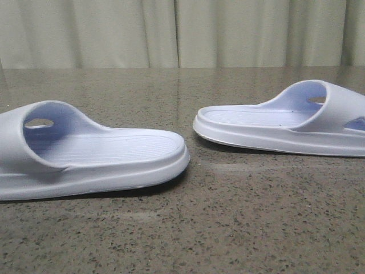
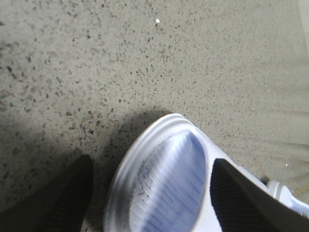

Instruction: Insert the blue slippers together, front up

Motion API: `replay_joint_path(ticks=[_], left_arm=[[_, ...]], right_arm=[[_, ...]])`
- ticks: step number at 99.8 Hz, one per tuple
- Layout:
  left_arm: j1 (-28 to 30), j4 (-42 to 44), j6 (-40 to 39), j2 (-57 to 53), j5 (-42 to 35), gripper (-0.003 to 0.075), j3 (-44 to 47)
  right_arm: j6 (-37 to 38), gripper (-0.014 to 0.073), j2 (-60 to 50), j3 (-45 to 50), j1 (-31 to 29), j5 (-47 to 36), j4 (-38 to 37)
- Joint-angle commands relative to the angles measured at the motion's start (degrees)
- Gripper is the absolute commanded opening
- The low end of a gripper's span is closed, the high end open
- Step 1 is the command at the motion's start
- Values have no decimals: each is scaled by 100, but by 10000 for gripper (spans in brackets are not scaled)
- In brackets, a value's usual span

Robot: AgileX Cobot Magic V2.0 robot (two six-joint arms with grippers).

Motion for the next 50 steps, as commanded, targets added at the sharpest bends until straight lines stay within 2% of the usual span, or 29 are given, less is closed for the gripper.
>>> replay_joint_path(ticks=[1,50], left_arm=[[-14,-239,15,19,-133,442,-150],[-608,-619,15,787,-337,442,-150]], right_arm=[[-13,475,99,-198,3,-472,66],[-13,475,99,-198,3,-472,66]])
